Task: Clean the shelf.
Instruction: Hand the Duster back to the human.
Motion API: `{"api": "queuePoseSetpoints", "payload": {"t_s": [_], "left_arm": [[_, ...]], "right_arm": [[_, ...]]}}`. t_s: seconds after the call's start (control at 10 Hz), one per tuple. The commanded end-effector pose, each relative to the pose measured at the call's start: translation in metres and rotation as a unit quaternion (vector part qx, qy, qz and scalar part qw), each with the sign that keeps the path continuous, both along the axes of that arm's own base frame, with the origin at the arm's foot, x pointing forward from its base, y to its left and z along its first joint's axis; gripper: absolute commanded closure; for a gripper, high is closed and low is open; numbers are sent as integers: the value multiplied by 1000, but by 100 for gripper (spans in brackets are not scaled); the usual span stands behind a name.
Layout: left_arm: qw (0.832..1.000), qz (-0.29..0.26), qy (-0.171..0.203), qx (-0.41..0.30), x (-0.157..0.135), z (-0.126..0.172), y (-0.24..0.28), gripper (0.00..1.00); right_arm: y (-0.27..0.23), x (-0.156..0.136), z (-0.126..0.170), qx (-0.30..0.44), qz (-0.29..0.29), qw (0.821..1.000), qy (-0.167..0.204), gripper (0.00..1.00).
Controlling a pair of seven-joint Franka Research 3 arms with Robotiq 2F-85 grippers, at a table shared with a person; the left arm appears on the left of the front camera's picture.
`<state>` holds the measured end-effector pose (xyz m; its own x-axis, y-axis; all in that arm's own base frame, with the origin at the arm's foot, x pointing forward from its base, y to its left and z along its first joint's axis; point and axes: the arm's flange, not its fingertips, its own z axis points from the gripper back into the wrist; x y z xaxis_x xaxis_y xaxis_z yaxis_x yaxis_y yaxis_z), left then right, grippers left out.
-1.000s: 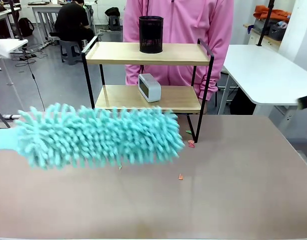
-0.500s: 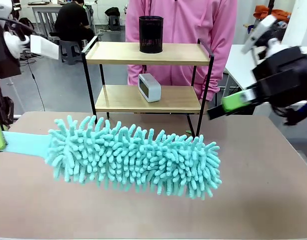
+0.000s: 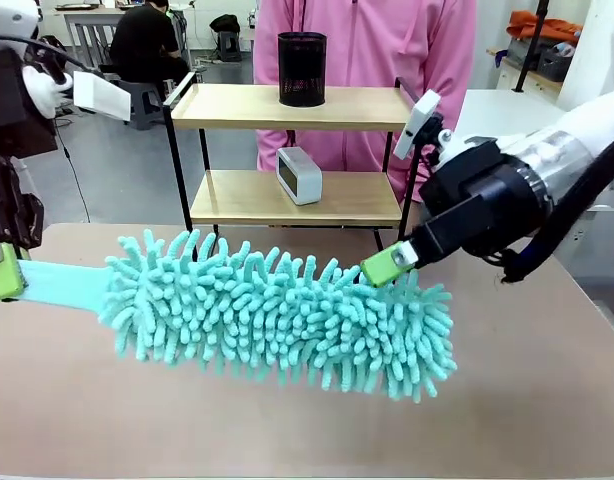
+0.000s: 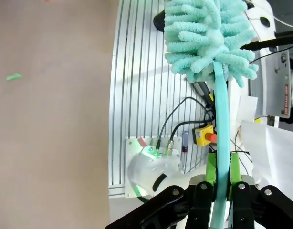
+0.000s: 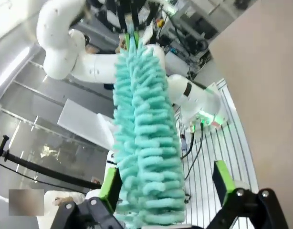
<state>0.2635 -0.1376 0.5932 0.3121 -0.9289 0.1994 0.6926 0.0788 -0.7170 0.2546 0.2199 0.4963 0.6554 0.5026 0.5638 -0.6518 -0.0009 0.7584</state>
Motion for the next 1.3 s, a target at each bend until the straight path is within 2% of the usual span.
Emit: {"api": "queuePoseSetpoints", "payload": {"t_s": [0.0, 0.2, 0.6, 0.7, 0.8, 0.9, 1.2], "left_arm": [[1000, 20, 5, -11, 6, 3, -3, 88], [1000, 20, 13, -15, 9, 3, -6, 88], [999, 19, 15, -21, 8, 3, -4, 88], [1000, 18, 14, -19, 7, 3, -4, 88], [1000, 19, 13, -21, 7, 3, -4, 88], [999, 20, 12, -23, 7, 4, -5, 88], [999, 31, 7, -20, 7, 5, -9, 88]], "right_arm": [[-15, -25, -14, 5, 35, 999, -8, 0], [-15, -32, -15, -5, 54, 998, -22, 0], [-13, -31, -18, -9, 61, 998, -17, 0], [-12, -31, -18, -11, 67, 997, -21, 40], [-12, -31, -18, -9, 68, 998, -15, 59], [-12, -31, -18, -8, 72, 997, -14, 99], [-11, -33, -18, -12, 84, 996, -5, 100]]}}
